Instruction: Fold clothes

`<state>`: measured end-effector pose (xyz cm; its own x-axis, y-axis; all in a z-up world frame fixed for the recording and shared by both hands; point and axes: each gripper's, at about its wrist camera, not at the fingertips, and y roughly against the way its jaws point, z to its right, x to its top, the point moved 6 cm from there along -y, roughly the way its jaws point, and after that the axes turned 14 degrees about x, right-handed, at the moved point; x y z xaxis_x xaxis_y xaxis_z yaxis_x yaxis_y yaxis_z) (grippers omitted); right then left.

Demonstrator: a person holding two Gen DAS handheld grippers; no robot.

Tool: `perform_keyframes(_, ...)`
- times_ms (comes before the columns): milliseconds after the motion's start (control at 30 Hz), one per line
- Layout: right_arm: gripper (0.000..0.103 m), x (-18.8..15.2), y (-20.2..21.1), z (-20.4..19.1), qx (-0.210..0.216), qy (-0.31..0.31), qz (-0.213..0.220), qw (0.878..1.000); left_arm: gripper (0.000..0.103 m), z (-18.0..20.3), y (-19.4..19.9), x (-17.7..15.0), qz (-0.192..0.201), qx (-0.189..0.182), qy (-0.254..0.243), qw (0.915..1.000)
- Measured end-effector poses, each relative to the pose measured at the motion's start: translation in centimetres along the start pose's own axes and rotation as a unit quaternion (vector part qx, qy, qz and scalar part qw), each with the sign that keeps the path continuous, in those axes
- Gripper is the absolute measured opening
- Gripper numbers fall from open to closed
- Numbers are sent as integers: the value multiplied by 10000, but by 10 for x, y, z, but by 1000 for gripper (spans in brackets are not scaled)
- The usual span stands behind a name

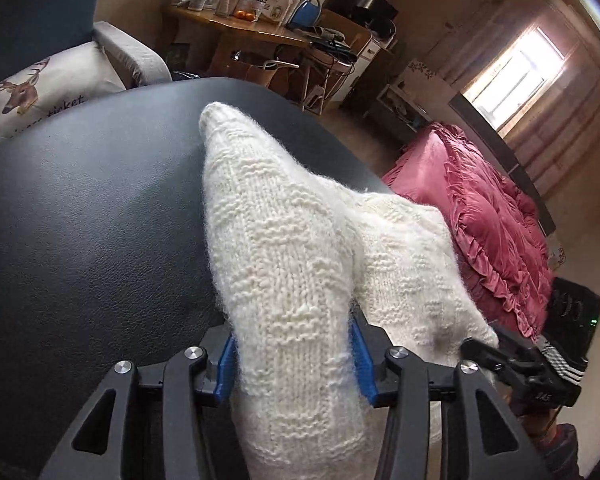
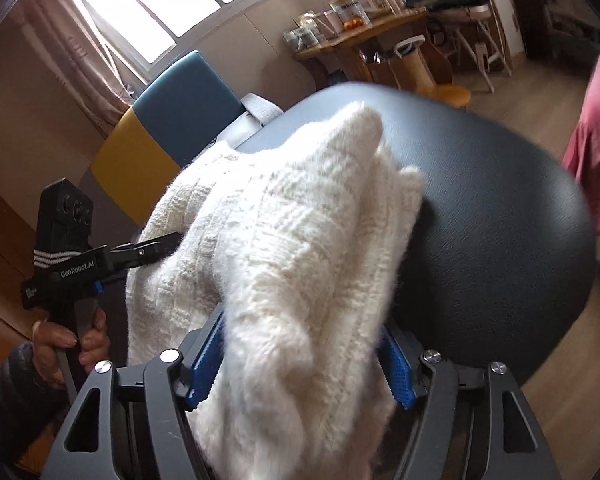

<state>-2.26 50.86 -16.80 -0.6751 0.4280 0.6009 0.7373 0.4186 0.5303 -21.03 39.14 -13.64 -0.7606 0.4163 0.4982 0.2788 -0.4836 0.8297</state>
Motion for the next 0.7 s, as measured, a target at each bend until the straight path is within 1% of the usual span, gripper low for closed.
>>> perform_keyframes(100, 70, 19, 19, -19, -281, 655, 168, 9973, 49, -7, 3, -7, -2, 65, 69, 10000)
perform_keyframes(133, 70, 22, 24, -30, -289, 895, 222, 9953, 49, -1, 0, -4, -24, 73, 89, 9999)
perform_keyframes(167, 70, 23, 24, -40, -216, 1110, 186, 9934, 49, 5, -3, -2, -49, 85, 110, 9999)
perform_keyframes(233, 70, 25, 19, -57, -23, 1517, 46, 9884, 50, 2, -4, -6, -123, 145, 153, 9997)
perform_keyframes(267, 70, 23, 14, -65, 22, 1728, -98, 9849, 51, 1, -4, -6, -150, 223, 124, 9996)
perform_keyframes(333, 70, 15, -2, -65, 6, 1923, -469, 9802, 52, 1, -5, -2, -149, 356, 27, 9993)
perform_keyframes(367, 68, 9, -8, -62, 0, 1945, -675, 9786, 53, 1, -6, 1, -140, 385, -34, 9992)
perform_keyframes(433, 68, -12, -14, -35, -109, 1523, -970, 9835, 53, 7, -11, 7, -128, 468, -207, 9986)
perform_keyframes(467, 68, -23, -17, -20, -172, 1272, -1107, 9855, 54, 11, -13, 8, -91, 583, -381, 9975)
perform_keyframes(500, 68, -30, -16, -13, -117, 1119, -1027, 9883, 54, 15, -14, 7, -70, 624, -471, 9969)
perform_keyframes(533, 68, -37, -13, -9, -16, 1005, -861, 9912, 55, 17, -15, 8, -65, 615, -470, 9970)
perform_keyframes(567, 68, -41, -11, -7, -16, 991, -770, 9921, 55, 18, -15, 8, -62, 603, -457, 9971)
perform_keyframes(600, 68, -45, -9, -6, -56, 1016, -709, 9923, 55, 15, -13, 9, -75, 575, -386, 9976)
perform_keyframes(700, 68, -45, -3, 0, -3, 843, -565, 9948, 57, 6, -4, 9, -74, 547, -183, 9983)
